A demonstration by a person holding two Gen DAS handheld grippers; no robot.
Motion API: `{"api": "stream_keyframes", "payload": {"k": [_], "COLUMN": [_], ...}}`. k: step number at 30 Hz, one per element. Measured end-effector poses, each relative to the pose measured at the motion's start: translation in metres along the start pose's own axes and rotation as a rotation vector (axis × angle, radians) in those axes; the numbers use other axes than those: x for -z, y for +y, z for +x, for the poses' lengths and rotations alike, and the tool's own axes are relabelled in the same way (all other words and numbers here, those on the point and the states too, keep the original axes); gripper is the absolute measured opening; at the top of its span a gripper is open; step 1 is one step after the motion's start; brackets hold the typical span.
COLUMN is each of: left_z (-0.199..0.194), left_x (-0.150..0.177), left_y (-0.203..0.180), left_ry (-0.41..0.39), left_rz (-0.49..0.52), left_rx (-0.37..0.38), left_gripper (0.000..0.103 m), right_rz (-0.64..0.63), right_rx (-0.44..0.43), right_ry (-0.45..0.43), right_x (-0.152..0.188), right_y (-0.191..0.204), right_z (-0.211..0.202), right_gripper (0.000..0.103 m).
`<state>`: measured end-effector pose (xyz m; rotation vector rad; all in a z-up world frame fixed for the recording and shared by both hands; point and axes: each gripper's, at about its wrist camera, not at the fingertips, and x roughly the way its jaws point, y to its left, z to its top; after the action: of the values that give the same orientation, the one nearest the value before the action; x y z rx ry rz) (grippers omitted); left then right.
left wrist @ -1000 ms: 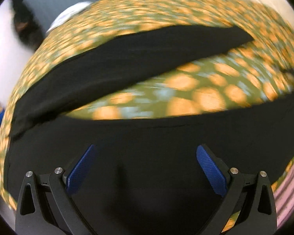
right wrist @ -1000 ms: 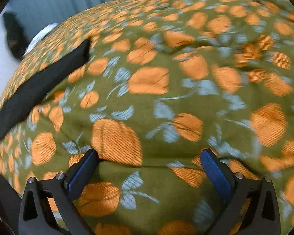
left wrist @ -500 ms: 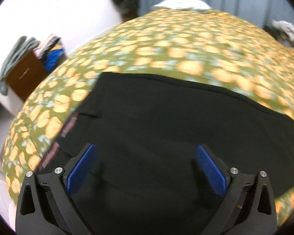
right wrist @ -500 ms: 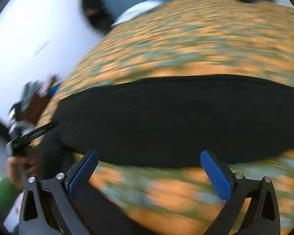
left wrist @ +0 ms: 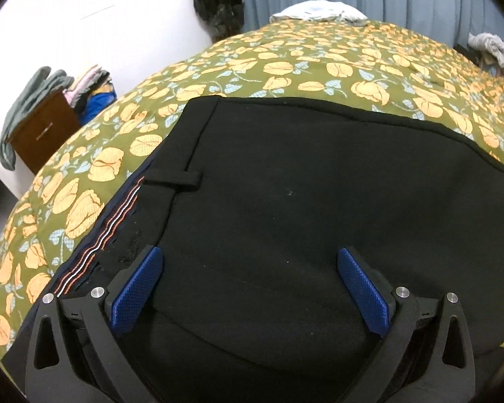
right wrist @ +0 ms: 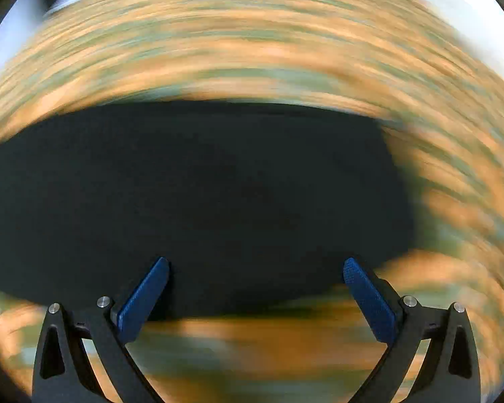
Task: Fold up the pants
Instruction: 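Move the left gripper to the waistband while the right gripper approaches the leg hem, then close the right gripper on the trouser leg hem and lift it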
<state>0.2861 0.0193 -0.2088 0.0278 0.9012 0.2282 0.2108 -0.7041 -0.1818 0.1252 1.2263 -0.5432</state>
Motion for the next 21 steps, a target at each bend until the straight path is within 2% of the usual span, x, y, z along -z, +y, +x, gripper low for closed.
{"api": "stream_keyframes", "payload": {"k": [2,3,5,7,9,11,12,13,14,18,21], "left_z": [0.002,0.005,0.005,0.006,0.006,0.006,0.006,0.007,0.007,0.008,0.008], "left_x": [0.000,-0.002,-0.001,-0.001,-0.001,-0.001,-0.001,-0.001,-0.001,0.000,0.000], "left_y": [0.000,0.001,-0.002,-0.003,-0.003,-0.004,-0.004,-0.004,-0.004,-0.005,-0.005], "left_ry": [-0.001,-0.001,0.001,0.001,0.001,0.002,0.002,0.003,0.004,0.004,0.005], "left_rz": [0.001,0.002,0.010,0.015,0.016,0.016,0.017,0.017,0.018,0.021,0.022], "left_rx": [-0.001,-0.004,-0.014,-0.021,-0.023,-0.023,-0.024,-0.025,-0.027,-0.032,-0.034], "left_gripper": [0.103,0.103,0.103,0.103,0.103,0.103,0.103,0.102,0.103,0.103,0.103], "right_rz": [0.055,0.050,0.030,0.030,0.019,0.011,0.017,0.026,0.026,-0.030,-0.089], "right_rx": [0.005,-0.018,-0.105,-0.160,-0.179,-0.184,-0.197,-0.222,-0.204,-0.286,-0.324], "right_ry": [-0.041,-0.054,-0.062,-0.055,-0.020,0.032,0.050,0.055,0.031,-0.145,-0.255], "right_x": [-0.012,-0.018,-0.029,-0.040,-0.044,-0.043,-0.041,-0.039,-0.035,-0.005,0.046], "right_y": [-0.045,-0.054,-0.052,-0.045,-0.033,-0.029,-0.028,-0.029,-0.029,-0.034,-0.037], "right_z": [-0.010,-0.012,-0.012,-0.005,0.010,0.028,0.032,0.033,0.027,-0.042,-0.108], "right_gripper": [0.103,0.103,0.102,0.093,0.062,0.054,0.047,0.035,0.011,0.007,0.006]}}
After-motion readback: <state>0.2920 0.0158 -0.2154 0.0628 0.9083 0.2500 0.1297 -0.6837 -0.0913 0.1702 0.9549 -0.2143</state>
